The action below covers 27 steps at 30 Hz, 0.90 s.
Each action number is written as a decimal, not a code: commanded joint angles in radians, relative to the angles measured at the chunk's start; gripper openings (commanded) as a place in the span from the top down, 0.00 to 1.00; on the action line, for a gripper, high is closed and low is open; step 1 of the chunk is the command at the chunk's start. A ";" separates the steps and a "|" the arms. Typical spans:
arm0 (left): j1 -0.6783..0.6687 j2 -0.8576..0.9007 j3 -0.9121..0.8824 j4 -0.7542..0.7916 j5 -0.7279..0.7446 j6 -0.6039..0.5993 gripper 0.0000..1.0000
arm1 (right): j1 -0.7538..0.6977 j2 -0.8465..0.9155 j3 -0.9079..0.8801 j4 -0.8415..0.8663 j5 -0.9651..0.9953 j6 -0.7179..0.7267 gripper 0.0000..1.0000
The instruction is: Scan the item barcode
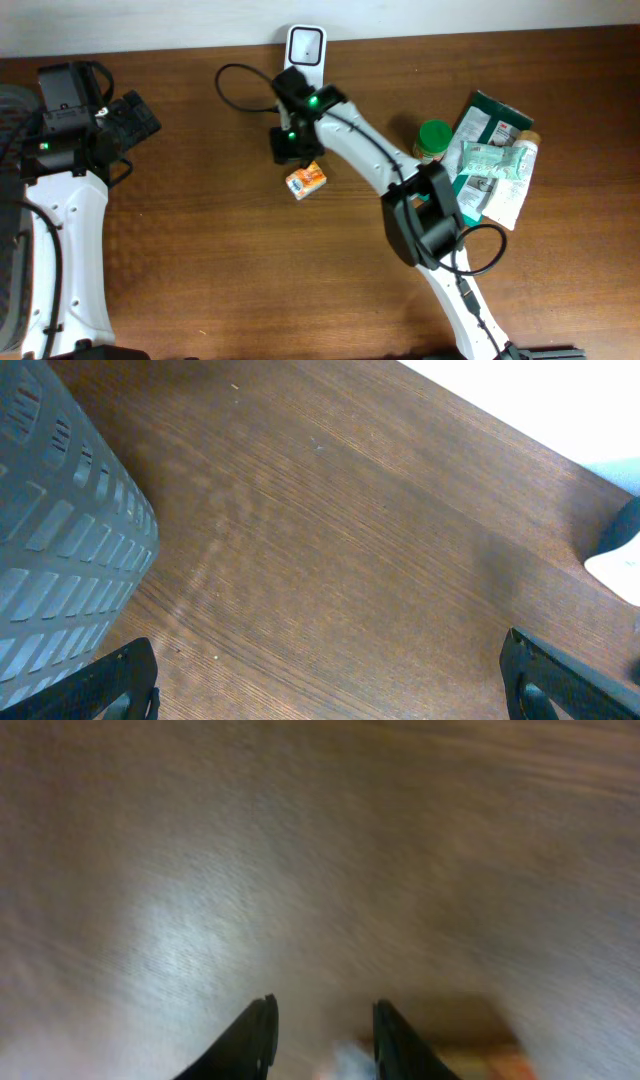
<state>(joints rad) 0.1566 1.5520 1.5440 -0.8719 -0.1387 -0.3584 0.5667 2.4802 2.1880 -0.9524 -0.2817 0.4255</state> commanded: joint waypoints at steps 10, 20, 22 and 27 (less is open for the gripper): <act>-0.001 -0.015 0.014 0.002 0.003 0.009 0.01 | 0.034 -0.019 -0.048 -0.232 0.024 -0.015 0.77; -0.001 -0.015 0.014 0.002 0.003 0.009 0.01 | -0.080 -0.266 -0.042 -0.421 0.022 -0.230 0.58; -0.001 -0.015 0.014 0.002 0.003 0.008 0.01 | -0.124 -0.268 -0.048 -0.458 0.186 -0.177 0.55; -0.001 -0.015 0.014 0.002 0.003 0.009 0.01 | -0.150 -0.233 -0.264 -0.263 0.282 -0.139 0.80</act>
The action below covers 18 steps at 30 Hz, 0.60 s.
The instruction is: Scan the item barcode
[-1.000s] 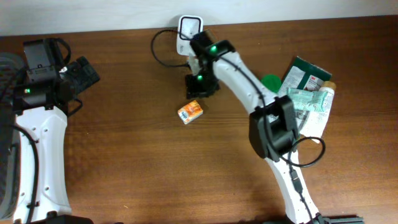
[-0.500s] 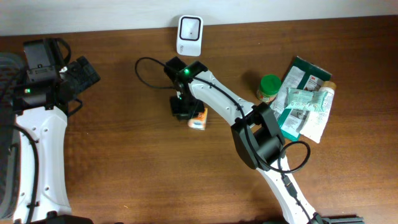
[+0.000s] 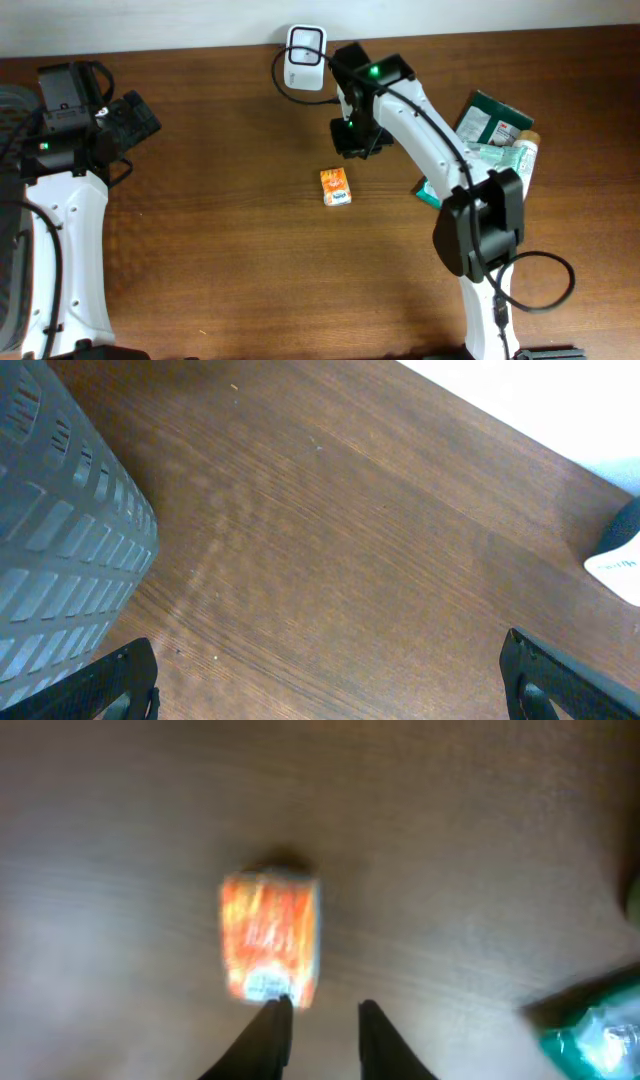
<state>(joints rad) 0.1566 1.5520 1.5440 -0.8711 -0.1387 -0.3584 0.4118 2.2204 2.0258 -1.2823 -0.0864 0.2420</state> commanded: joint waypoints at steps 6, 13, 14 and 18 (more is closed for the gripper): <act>-0.001 -0.015 0.014 0.001 0.003 0.009 0.01 | 0.010 0.027 -0.289 0.303 0.078 0.043 0.80; -0.001 -0.015 0.014 0.001 0.003 0.009 0.01 | 0.080 0.026 -0.281 0.366 -0.080 -0.070 0.80; -0.001 -0.015 0.014 0.001 0.003 0.009 0.01 | 0.073 0.024 -0.267 0.359 -0.106 -0.070 0.80; -0.001 -0.015 0.014 0.001 0.003 0.009 0.01 | 0.036 -0.036 -0.141 0.201 -0.116 -0.071 0.73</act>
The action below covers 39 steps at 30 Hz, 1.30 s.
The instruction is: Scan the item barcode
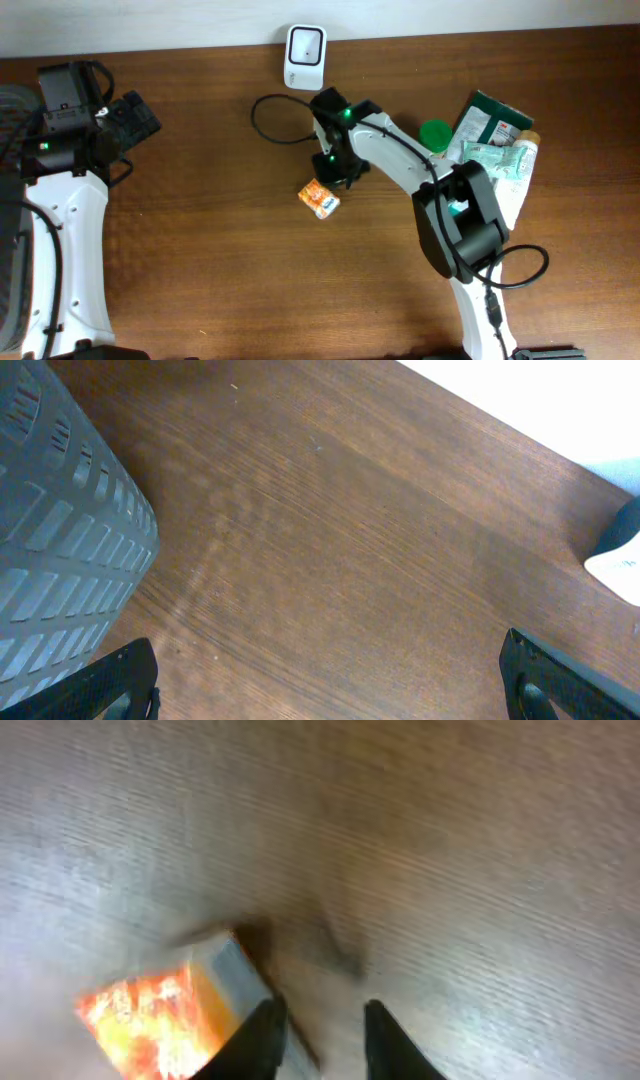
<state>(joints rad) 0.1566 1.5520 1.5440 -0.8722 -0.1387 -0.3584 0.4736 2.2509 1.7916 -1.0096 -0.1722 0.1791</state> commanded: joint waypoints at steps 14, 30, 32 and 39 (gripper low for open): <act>-0.001 -0.015 0.014 0.002 0.003 0.009 0.01 | -0.064 -0.183 -0.196 0.015 -0.221 -0.010 0.58; -0.001 -0.015 0.014 0.002 0.003 0.009 0.01 | -0.064 -0.103 -0.333 0.180 -0.308 0.021 0.96; -0.001 -0.015 0.014 0.002 0.003 0.009 0.01 | -0.064 -0.109 -0.332 0.176 -0.333 0.020 0.96; -0.001 -0.015 0.014 0.002 0.003 0.009 0.01 | -0.064 -0.190 -0.214 0.089 -0.828 -0.116 0.96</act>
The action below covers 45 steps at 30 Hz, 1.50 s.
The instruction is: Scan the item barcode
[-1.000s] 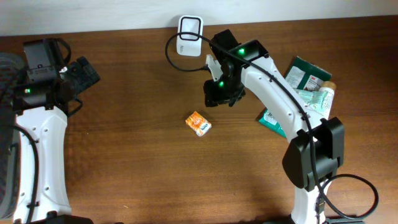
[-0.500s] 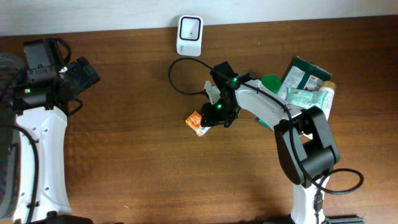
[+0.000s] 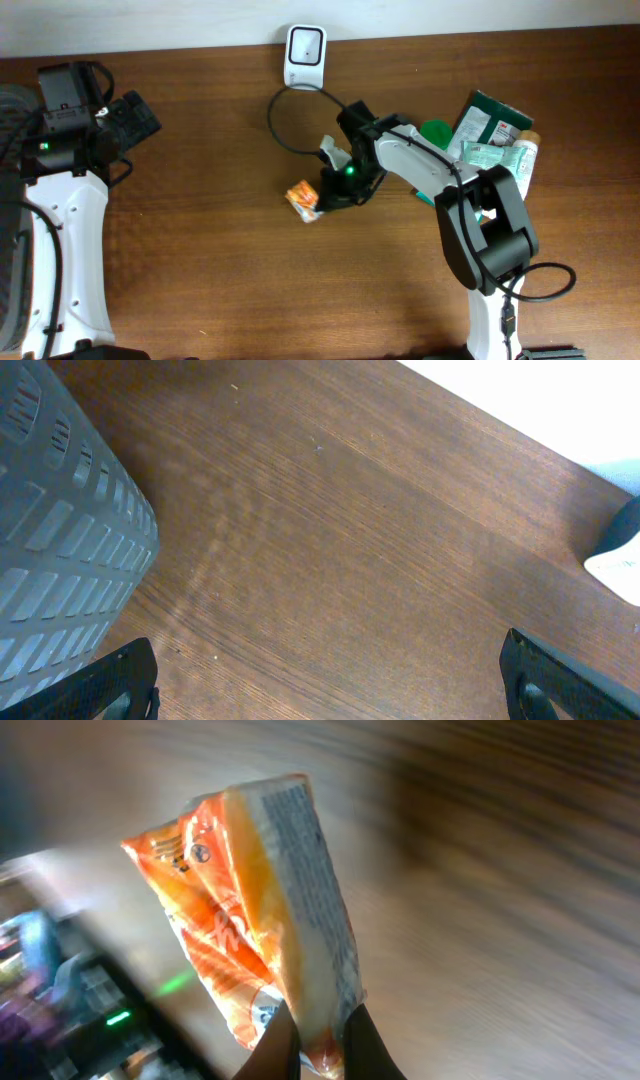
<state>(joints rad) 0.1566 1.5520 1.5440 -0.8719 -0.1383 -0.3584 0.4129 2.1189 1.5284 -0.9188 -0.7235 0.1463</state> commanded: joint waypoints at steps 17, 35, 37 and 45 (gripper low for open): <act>-0.001 -0.015 0.014 0.002 0.003 0.009 0.01 | -0.239 -0.195 0.061 -0.306 -0.829 -0.165 0.96; -0.001 -0.015 0.014 0.002 0.003 0.009 0.01 | -0.178 -0.207 0.061 -0.218 -0.101 -0.003 0.96; -0.001 -0.015 0.014 0.002 0.003 0.009 0.01 | -0.145 -0.207 0.100 -0.212 0.077 0.034 0.96; -0.001 -0.015 0.014 0.002 0.003 0.009 0.01 | -0.035 -0.141 0.686 -0.169 0.863 0.016 0.96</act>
<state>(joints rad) 0.1566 1.5520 1.5440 -0.8719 -0.1383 -0.3584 0.3244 1.9514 2.1567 -1.1694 -0.1680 0.2012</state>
